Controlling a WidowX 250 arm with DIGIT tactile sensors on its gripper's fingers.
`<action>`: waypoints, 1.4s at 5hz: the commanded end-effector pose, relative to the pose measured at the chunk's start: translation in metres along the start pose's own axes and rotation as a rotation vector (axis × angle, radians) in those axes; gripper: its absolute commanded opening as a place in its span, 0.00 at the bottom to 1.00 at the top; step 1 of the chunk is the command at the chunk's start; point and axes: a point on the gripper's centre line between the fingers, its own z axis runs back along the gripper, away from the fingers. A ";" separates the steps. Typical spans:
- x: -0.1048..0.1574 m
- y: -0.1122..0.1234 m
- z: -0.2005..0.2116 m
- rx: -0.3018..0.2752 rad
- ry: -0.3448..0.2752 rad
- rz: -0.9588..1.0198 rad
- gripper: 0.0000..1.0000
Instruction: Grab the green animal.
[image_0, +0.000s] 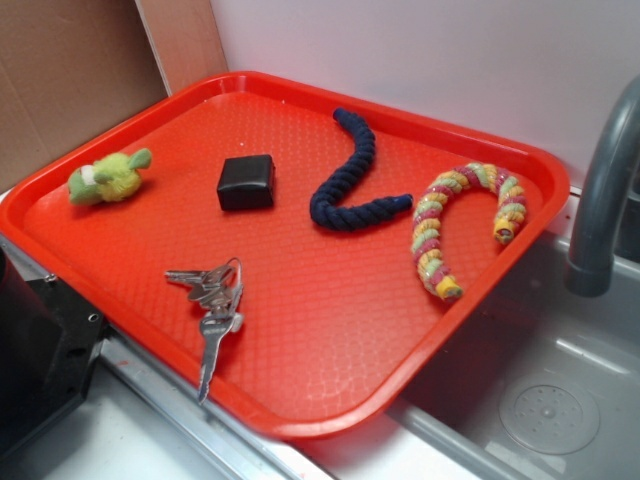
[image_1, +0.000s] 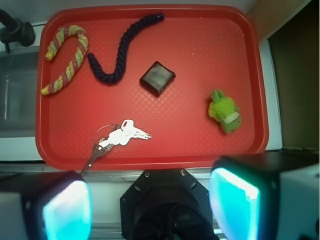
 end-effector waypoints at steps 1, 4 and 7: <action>0.000 0.000 0.000 0.000 0.000 0.000 1.00; 0.044 0.064 -0.106 0.224 0.031 -0.258 1.00; 0.037 0.139 -0.197 0.141 0.034 -0.333 1.00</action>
